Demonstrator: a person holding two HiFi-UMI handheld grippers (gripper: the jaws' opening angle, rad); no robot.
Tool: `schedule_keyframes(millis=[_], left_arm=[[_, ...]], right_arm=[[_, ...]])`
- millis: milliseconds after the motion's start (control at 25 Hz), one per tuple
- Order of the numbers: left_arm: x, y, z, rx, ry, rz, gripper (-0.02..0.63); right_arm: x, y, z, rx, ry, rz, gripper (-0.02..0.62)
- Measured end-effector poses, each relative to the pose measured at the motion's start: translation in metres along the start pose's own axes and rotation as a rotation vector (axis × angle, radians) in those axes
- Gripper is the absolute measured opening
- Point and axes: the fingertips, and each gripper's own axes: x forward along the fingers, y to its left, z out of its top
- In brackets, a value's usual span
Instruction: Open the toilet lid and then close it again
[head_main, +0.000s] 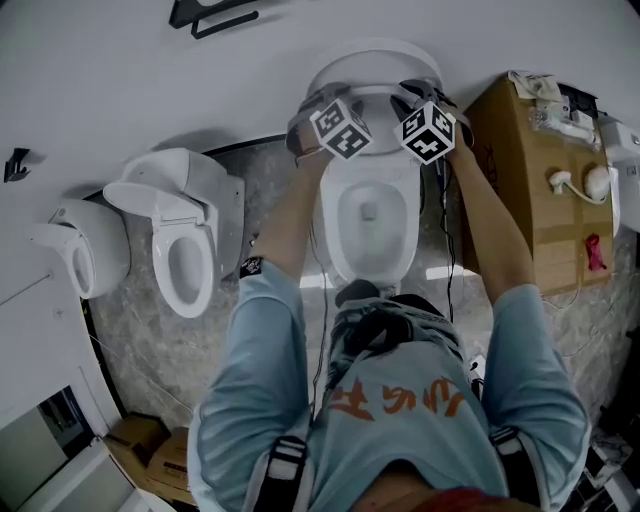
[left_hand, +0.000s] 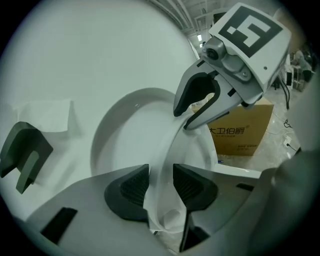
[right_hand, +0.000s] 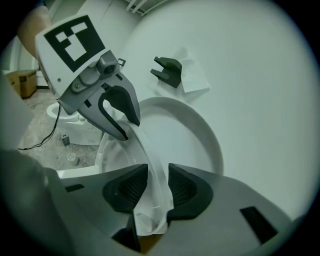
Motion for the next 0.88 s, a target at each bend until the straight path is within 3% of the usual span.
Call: schedule_keyframes(millis=[120,320,520,640,800,880], left_arm=[[0.002,-0.005,-0.001,0.020,0.001,0.005,0.149],[-0.014,-0.025,-0.004,0.077,-0.020,-0.087,0.186],[-0.035,-0.042,-0.008,0.091,-0.026,-0.021,0.137],[-0.054,-0.061,-0.012,0.145,-0.033,0.020,0.137],[-0.080,-0.093,-0.022,0.096,-0.048,0.033,0.098],[-0.091,-0.110,-0.025,0.115,-0.047,0.029,0.098]], right_arm=[[0.005,0.000,-0.006,-0.007,0.017,0.006,0.144],[0.000,0.016,-0.009,-0.025,0.005,0.032,0.155],[-0.027,0.034,-0.013,0.029,-0.036,0.098,0.124],[-0.048,0.052,-0.012,-0.026,-0.049,0.140,0.121],[-0.079,0.088,-0.022,-0.082,-0.049,0.192,0.123],[-0.094,0.104,-0.028,-0.107,-0.053,0.212,0.123]])
